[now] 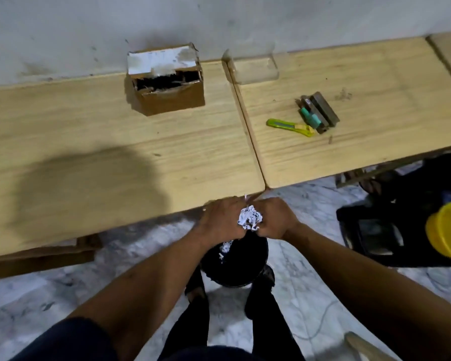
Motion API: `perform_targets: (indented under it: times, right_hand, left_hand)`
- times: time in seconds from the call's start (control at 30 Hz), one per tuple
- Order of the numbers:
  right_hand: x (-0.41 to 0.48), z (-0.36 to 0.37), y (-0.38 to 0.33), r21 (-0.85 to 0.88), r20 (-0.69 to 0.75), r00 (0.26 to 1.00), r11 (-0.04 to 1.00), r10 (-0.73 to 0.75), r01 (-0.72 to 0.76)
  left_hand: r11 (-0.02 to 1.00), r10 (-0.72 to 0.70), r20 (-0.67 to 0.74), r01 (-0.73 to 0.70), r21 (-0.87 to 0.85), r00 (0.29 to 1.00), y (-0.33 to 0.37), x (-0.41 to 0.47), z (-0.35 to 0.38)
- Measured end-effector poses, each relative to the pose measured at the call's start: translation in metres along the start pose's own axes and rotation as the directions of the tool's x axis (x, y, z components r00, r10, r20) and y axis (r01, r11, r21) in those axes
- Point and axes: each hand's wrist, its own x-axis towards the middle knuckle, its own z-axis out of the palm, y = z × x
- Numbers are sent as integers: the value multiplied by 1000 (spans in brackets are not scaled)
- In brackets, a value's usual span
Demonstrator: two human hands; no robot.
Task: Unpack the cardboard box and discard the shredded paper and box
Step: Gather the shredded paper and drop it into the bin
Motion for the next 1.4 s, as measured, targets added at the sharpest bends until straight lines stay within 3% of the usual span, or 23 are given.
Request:
perform_targets:
  times: [0.13, 0.23, 0.33, 0.43, 0.53, 0.6, 0.67, 0.73, 0.93, 1.13, 1.27, 1.4]
  right_hand:
    - [-44, 17, 14, -13, 101, 971, 977, 215, -214]
    - [-50, 36, 21, 16, 293, 868, 906, 400, -423]
    - [-44, 64, 26, 99, 476, 673, 726, 566, -681]
    - [-36, 100, 35, 157, 597, 497, 517, 629, -842]
    - [-30, 133, 45, 249, 607, 424, 346, 672, -904]
    - [-28, 152, 52, 305, 623, 397, 259, 674, -917]
    - [-28, 166, 59, 338, 643, 389, 211, 660, -917]
    - [-27, 181, 69, 334, 673, 383, 201, 633, -921]
    - [-31, 201, 83, 274, 700, 347, 213, 625, -938]
    - [-32, 192, 76, 264, 686, 387, 285, 616, -921]
    - [-35, 156, 60, 234, 651, 453, 407, 609, -883]
    - [-17, 85, 36, 152, 662, 532, 600, 528, -785]
  left_hand:
    - [985, -169, 239, 175, -3, 956, 33, -5, 32]
    - [895, -401, 326, 442, -59, 856, 36, -6, 66]
    - [686, -663, 381, 726, -35, 645, 22, -6, 96]
    - [408, -798, 411, 897, -170, 441, 1, -5, 125]
    - [149, -826, 496, 951, -269, 270, -35, -5, 179]
    - [42, -821, 534, 954, -297, 203, -66, -8, 223]
    - [-36, -798, 578, 946, -324, 168, -58, -5, 220]
    - [-63, -748, 643, 946, -317, 165, -57, -6, 221]
    - [-73, -774, 624, 963, -258, 109, -75, -17, 242]
    - [25, -744, 643, 969, -244, 181, -52, -13, 194]
    - [189, -721, 646, 968, -167, 252, -31, -14, 145]
    - [420, -636, 669, 900, -117, 384, -15, -17, 74]
